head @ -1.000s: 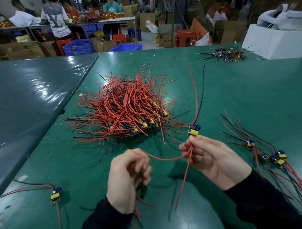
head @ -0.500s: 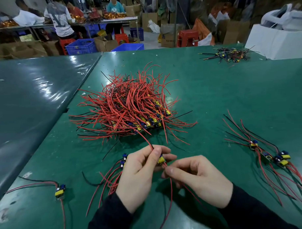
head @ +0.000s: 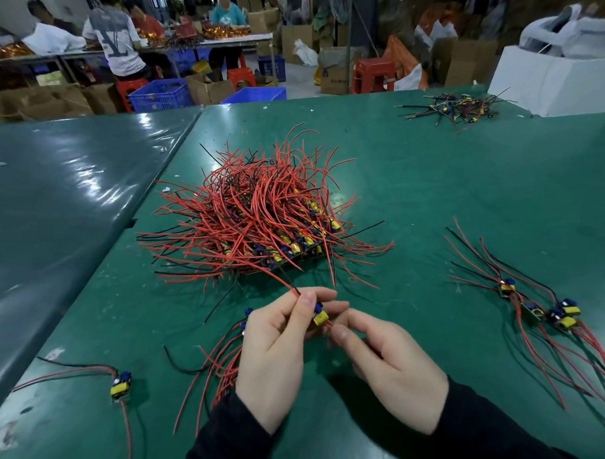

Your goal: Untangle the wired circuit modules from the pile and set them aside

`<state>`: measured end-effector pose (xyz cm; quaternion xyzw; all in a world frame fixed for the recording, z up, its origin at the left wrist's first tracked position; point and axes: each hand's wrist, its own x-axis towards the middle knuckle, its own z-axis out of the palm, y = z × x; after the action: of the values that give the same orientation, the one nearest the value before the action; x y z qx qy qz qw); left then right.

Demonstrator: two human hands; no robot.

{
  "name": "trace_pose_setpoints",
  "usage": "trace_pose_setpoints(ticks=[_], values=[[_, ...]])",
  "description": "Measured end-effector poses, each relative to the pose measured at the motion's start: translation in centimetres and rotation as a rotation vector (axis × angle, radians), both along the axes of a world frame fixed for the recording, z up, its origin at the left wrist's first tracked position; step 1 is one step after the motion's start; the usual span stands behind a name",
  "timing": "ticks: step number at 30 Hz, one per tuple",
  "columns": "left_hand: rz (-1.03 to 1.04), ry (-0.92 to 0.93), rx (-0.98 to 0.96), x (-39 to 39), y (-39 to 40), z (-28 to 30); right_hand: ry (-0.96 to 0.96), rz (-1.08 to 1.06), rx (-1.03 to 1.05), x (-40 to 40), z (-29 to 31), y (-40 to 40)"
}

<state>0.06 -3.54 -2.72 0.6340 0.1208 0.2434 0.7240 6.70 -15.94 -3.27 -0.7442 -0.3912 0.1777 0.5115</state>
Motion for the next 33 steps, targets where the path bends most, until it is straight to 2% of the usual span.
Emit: trace_pose_setpoints(ticks=[2, 4, 8, 9, 12, 14, 20, 24, 33], values=[[-0.003, 0.013, -0.011, 0.0, 0.1, 0.1, -0.157, 0.016, 0.014, 0.3, 0.0, -0.1], [-0.019, 0.023, -0.054, 0.0, 0.1, 0.2, -0.156, 0.046, 0.036, 0.4, 0.1, -0.1], [-0.023, 0.008, -0.102, -0.2, 0.5, 0.6, 0.214, 0.122, 0.128, 0.3, 0.1, 0.0], [-0.003, -0.004, -0.104, -0.2, 0.9, 0.7, 0.249, 0.135, 0.139, 0.3, 0.3, -0.1], [0.059, -0.021, -0.146, -0.2, 1.8, 1.1, 0.125, 0.13, 0.158, 0.2, 0.4, -0.1], [0.067, -0.015, -0.162, -0.3, 1.8, 1.3, 0.115, 0.118, 0.186, 0.0, 0.1, -0.1], [0.09, -0.016, -0.313, -0.4, 2.2, 1.9, 0.258, 0.307, 0.121, 0.2, 0.4, -0.3], [0.048, 0.003, -0.426, -0.6, 2.3, 2.1, 0.269, 0.324, 0.081, 0.1, 0.6, -0.5], [0.06, -0.018, -0.391, -0.6, 2.9, 2.1, 0.586, 0.432, -0.097, 1.6, 1.5, -1.3]])
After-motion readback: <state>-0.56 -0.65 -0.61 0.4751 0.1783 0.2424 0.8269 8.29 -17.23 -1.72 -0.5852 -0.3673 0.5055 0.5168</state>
